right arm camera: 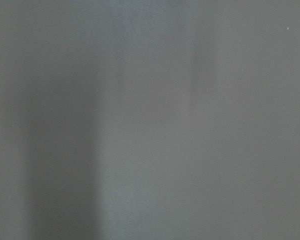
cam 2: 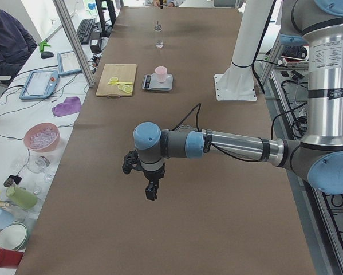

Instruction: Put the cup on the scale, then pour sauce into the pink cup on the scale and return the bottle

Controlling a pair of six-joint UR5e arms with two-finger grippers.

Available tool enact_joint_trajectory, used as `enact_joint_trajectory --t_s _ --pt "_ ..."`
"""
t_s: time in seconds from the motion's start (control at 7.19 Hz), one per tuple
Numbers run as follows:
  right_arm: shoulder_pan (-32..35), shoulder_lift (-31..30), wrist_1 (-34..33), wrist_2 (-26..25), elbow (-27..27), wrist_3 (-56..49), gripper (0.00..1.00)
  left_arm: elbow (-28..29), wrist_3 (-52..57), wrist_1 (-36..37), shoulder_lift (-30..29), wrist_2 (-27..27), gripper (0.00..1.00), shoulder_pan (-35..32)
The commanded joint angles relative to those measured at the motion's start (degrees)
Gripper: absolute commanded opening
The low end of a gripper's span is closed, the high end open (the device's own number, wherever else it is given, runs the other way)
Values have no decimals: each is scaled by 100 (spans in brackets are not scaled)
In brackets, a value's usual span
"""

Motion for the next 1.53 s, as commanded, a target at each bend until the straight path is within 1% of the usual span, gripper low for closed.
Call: enact_joint_trajectory --t_s 0.0,0.14,0.28,0.42,0.7,1.39 --pt "8 -72 -39 -114 -42 -1 100 -2 3 244 -113 0 99 0" --pt "8 -176 -30 -106 10 -1 100 16 3 279 -227 9 99 0" --pt "17 -195 -39 -62 -7 25 100 -1 3 523 -384 9 99 0" --pt "25 -204 -48 -44 10 34 100 -10 12 604 -412 0 99 0" --pt "25 -256 -39 -105 28 34 100 16 38 604 -395 -9 99 0" --pt "43 -476 -39 -106 352 -18 100 -2 65 560 -351 -18 99 0"
